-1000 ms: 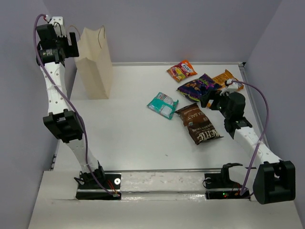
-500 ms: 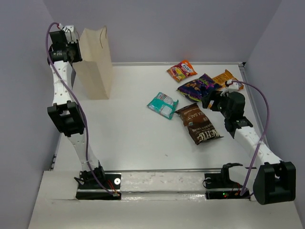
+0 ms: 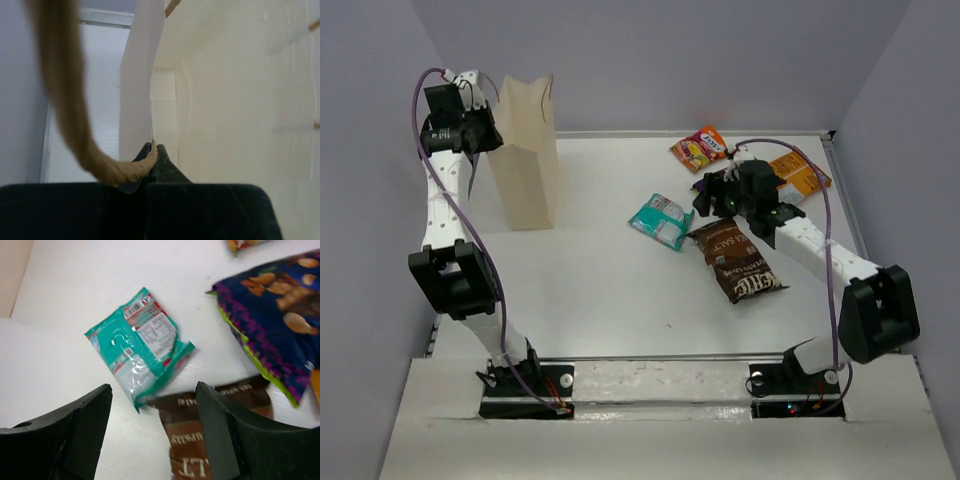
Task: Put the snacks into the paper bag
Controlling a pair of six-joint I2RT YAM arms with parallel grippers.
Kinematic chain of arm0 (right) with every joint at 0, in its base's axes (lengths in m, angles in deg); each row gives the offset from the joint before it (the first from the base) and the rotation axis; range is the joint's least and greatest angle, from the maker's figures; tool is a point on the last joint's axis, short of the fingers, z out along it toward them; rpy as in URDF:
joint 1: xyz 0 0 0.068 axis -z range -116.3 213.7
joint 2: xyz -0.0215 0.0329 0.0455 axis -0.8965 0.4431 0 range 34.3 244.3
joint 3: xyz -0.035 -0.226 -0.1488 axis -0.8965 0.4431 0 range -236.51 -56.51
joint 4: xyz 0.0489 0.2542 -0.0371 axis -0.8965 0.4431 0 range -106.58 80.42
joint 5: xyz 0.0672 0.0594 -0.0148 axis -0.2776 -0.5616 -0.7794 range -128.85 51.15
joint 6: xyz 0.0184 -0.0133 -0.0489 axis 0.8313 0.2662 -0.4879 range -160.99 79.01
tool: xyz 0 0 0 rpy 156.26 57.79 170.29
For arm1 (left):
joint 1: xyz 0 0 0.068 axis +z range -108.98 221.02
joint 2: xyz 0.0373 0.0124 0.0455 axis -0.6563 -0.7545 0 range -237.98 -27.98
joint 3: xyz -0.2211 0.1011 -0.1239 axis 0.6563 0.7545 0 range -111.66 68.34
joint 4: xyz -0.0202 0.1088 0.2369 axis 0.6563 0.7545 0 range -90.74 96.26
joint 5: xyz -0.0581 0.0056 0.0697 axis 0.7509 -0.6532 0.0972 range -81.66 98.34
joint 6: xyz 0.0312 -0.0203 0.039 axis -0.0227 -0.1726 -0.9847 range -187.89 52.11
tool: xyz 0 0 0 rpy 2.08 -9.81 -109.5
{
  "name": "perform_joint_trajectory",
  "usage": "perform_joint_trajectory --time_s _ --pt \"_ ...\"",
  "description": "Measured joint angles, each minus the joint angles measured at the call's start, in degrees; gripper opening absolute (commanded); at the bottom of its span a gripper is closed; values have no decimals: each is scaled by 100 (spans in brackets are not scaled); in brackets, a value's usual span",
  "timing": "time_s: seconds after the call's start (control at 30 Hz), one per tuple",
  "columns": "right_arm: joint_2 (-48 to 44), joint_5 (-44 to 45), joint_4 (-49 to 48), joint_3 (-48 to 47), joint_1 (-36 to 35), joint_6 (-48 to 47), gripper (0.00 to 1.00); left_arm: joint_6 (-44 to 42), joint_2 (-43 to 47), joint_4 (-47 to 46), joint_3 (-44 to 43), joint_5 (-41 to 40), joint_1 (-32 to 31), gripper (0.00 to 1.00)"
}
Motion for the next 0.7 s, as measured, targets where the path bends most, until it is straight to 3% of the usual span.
perform_joint_trajectory --time_s 0.13,0.37,0.57,0.7 --pt "1095 37 35 -852 -442 52 77 264 603 -26 675 28 -208 0" --pt "2522 57 214 -1762 -603 146 80 680 1506 -210 1812 125 -754 0" --pt "3689 140 673 -2592 -625 306 85 1158 1882 -319 2140 155 -997 0" --pt "3985 280 957 -2855 -625 476 89 1246 2076 -455 2420 136 -1161 0"
